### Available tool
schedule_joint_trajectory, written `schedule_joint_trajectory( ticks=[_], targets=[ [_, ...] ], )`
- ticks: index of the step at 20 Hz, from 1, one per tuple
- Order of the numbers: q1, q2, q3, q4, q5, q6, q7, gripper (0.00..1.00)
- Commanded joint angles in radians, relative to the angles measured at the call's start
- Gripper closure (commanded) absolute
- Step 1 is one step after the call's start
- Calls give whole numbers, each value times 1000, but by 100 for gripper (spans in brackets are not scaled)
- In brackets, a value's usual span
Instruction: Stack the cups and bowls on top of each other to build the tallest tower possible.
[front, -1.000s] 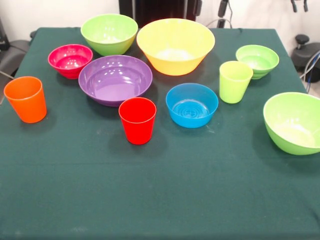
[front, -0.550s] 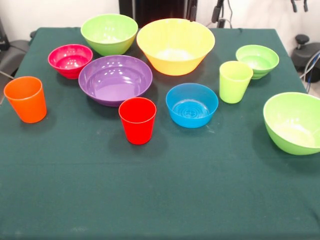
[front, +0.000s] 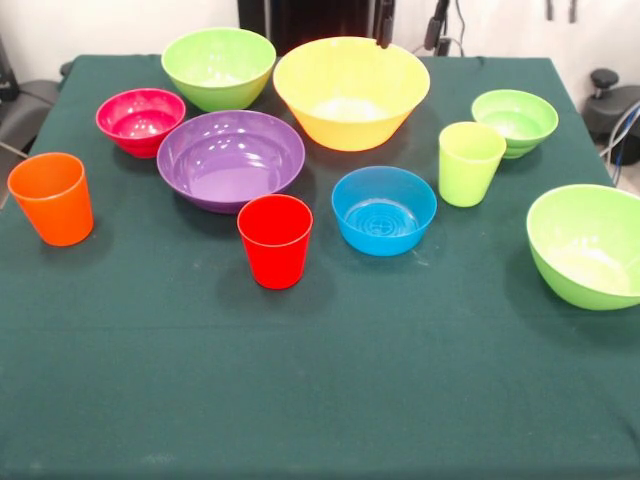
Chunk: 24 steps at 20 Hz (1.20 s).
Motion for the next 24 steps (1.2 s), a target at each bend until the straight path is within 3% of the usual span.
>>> schedule_joint_trajectory(
  ticks=[1, 9, 24],
  targets=[
    [-37, 9, 93, 46, -58, -74, 73, 0],
    [-98, -18, 119, 150, -69, -128, 82, 0],
    [-141, -30, 133, 227, -85, -180, 102, 0]
  ],
)
